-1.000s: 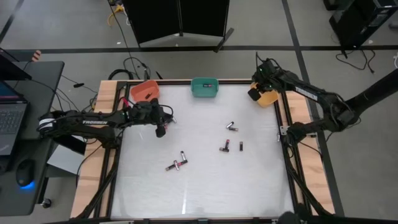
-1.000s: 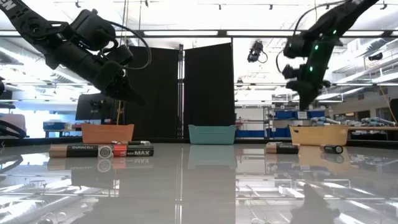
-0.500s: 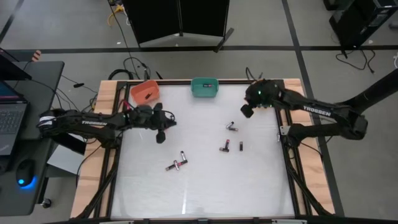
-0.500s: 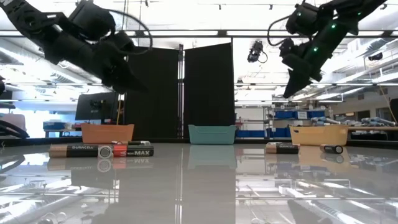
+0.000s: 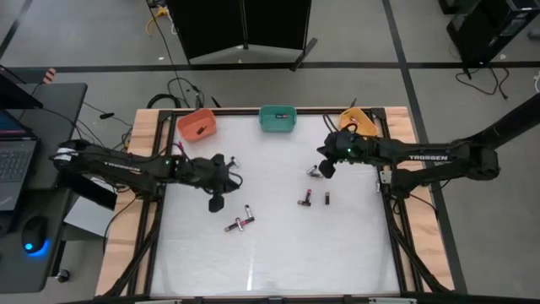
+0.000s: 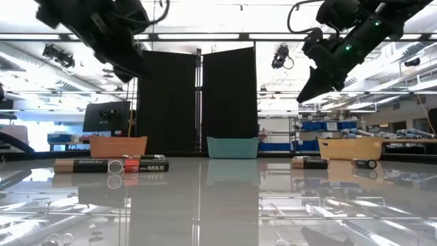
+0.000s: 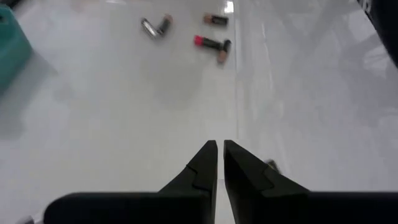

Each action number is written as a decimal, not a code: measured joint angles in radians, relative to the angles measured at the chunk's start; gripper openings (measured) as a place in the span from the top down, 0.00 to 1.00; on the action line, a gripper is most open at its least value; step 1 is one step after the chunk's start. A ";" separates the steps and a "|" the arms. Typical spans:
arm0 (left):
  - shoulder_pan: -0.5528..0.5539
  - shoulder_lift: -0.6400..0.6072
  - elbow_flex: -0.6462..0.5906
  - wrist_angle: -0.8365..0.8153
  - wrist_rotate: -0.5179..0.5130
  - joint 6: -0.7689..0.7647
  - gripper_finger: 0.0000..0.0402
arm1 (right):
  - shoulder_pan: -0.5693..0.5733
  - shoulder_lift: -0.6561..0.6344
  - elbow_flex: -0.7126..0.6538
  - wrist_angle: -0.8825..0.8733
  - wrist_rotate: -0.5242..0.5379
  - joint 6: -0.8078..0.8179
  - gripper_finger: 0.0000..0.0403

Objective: Sort batteries
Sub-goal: Put the brown battery into the orange bin

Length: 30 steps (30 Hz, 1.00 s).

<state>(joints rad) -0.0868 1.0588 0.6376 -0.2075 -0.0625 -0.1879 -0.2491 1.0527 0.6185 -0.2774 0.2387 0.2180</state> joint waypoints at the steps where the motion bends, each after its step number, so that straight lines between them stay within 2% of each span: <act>1: -0.023 0.000 0.013 -0.033 -0.007 -0.032 0.91 | 0.012 0.000 -0.003 0.006 0.006 0.002 0.97; 7: -0.167 0.000 0.049 -0.166 -0.094 -0.243 0.91 | 0.067 0.000 -0.026 0.037 0.042 0.016 0.97; 11: -0.253 0.011 0.049 -0.185 -0.155 -0.369 0.91 | 0.090 0.001 -0.036 0.060 0.049 0.016 0.97; 21: -0.420 0.166 0.050 -0.156 -0.232 -0.677 0.91 | 0.131 0.024 -0.037 0.062 0.049 0.012 0.97; 30: -0.473 0.328 0.050 -0.048 -0.260 -0.781 0.83 | 0.159 0.054 -0.037 0.081 0.049 -0.001 0.97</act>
<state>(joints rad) -0.5598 1.3867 0.6872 -0.2551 -0.3221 -0.9691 -0.0905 1.1068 0.5812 -0.1965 0.2882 0.2167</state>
